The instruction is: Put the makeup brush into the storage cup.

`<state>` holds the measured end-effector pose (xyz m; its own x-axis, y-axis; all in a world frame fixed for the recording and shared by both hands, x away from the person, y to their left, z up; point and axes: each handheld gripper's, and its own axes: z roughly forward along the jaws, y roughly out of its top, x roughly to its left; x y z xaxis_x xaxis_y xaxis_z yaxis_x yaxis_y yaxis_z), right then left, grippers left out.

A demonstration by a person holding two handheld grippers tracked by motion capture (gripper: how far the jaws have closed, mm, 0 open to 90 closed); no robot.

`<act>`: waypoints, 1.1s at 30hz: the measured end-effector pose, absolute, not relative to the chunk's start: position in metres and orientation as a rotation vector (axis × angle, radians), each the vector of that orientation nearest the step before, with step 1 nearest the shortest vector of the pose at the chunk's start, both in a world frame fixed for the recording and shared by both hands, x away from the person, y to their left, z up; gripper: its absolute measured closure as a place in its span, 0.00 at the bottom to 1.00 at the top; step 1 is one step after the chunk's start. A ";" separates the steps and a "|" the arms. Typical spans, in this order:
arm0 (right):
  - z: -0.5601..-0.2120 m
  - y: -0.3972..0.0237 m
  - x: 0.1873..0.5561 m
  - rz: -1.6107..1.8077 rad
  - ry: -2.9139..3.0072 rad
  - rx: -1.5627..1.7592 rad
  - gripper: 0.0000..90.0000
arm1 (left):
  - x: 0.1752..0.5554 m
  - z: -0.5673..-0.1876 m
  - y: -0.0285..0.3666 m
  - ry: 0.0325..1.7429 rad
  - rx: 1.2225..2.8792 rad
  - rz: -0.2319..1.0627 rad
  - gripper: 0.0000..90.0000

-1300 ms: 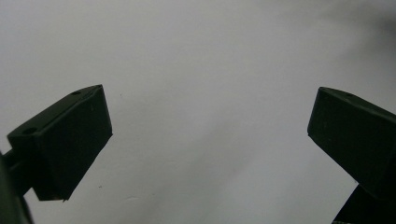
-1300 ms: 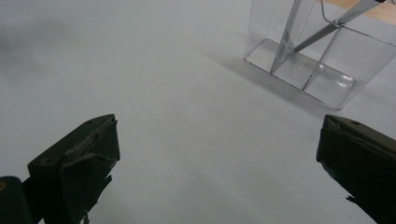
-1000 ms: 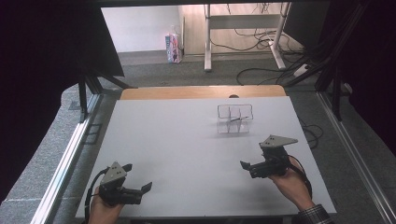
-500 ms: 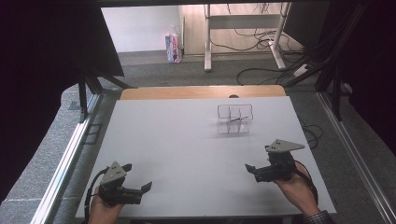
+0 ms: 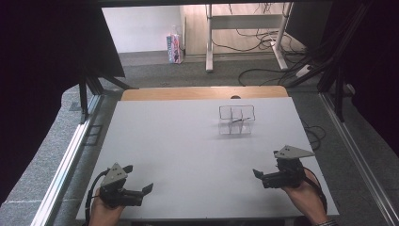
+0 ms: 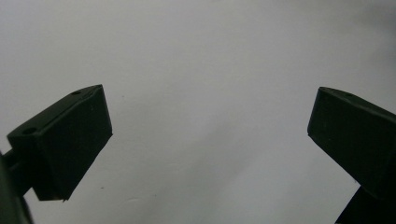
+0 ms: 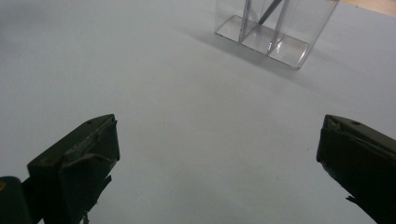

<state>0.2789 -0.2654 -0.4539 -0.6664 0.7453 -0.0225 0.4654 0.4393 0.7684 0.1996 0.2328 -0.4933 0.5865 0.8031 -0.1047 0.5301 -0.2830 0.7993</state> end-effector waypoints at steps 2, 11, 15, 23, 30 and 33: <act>-0.454 -0.268 0.277 1.077 2.335 1.036 0.00 | 0.200 -0.493 0.233 1.064 1.964 0.405 0.00; -0.458 -0.277 0.270 1.053 2.330 1.059 0.00 | 0.200 -0.493 0.233 1.066 1.964 0.404 0.00; -0.459 -0.282 0.267 1.051 2.328 1.072 0.00 | 0.200 -0.494 0.232 1.067 1.962 0.404 0.00; -0.462 -0.289 0.261 1.033 2.330 1.089 0.00 | 0.200 -0.494 0.232 1.067 1.962 0.404 0.00; -0.467 -0.292 0.255 1.005 2.350 1.098 0.00 | 0.200 -0.494 0.232 1.068 1.961 0.403 0.00; -0.469 -0.293 0.254 0.993 2.360 1.101 0.00 | 0.200 -0.494 0.232 1.068 1.962 0.402 0.00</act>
